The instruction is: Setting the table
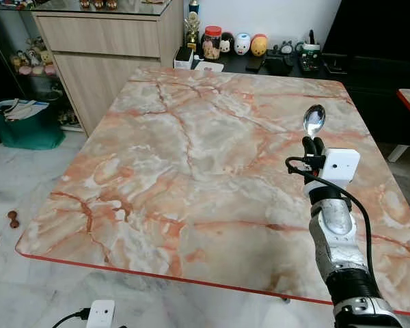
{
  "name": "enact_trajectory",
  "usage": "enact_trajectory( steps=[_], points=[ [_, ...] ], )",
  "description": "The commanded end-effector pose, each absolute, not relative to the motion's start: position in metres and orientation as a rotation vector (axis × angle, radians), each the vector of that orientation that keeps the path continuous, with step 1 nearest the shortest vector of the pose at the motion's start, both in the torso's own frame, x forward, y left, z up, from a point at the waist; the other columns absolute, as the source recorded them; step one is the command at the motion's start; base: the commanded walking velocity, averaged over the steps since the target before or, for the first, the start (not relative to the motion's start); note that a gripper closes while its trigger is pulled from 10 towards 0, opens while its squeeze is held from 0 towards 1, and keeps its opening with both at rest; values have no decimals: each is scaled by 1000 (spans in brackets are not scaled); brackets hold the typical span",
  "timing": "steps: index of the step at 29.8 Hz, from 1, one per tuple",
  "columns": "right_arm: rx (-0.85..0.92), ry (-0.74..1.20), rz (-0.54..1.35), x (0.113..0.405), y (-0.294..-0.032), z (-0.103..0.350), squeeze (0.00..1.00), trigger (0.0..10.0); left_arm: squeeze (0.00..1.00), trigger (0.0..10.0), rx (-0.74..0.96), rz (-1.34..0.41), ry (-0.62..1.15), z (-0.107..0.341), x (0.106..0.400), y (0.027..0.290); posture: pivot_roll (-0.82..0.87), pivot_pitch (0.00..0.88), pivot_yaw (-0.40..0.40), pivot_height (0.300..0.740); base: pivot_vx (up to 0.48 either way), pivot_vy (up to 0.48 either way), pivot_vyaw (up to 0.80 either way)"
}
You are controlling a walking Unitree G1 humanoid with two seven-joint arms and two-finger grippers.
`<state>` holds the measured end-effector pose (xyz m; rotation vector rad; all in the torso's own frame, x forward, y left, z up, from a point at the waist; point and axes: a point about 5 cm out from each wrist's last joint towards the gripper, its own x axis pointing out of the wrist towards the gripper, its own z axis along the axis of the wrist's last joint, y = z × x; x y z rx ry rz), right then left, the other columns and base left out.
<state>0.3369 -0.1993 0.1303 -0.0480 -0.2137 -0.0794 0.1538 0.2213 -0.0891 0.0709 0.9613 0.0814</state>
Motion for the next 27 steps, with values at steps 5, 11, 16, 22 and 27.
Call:
enact_trajectory(
  steps=[5, 11, 16, 22, 27],
  points=[
    [-35, -255, -105, 343, -205, 143, 0, 10000, 0, 10000, 82, 67, 983, -92, 149, 218, 2, 0, -26, 740, 0, -340, 0],
    [-29, -248, -104, 344, -206, 143, 0, 10000, 0, 10000, 85, 66, 981, -92, 149, 218, 0, 0, -26, 740, 0, -342, -396],
    [-41, -259, -94, 343, -204, 142, 0, 10000, 0, 10000, 86, 65, 982, -92, 148, 218, 1, 0, -26, 740, 0, -345, -315],
    [-39, -258, -93, 344, -204, 142, 0, 10000, 0, 10000, 83, 67, 984, -93, 146, 218, 1, 0, -26, 740, 0, -344, 0],
    [-41, -263, -93, 344, -204, 143, 0, 10000, 0, 10000, 78, 69, 984, -93, 146, 218, -2, 0, -29, 740, 0, -343, 0]
  ],
)
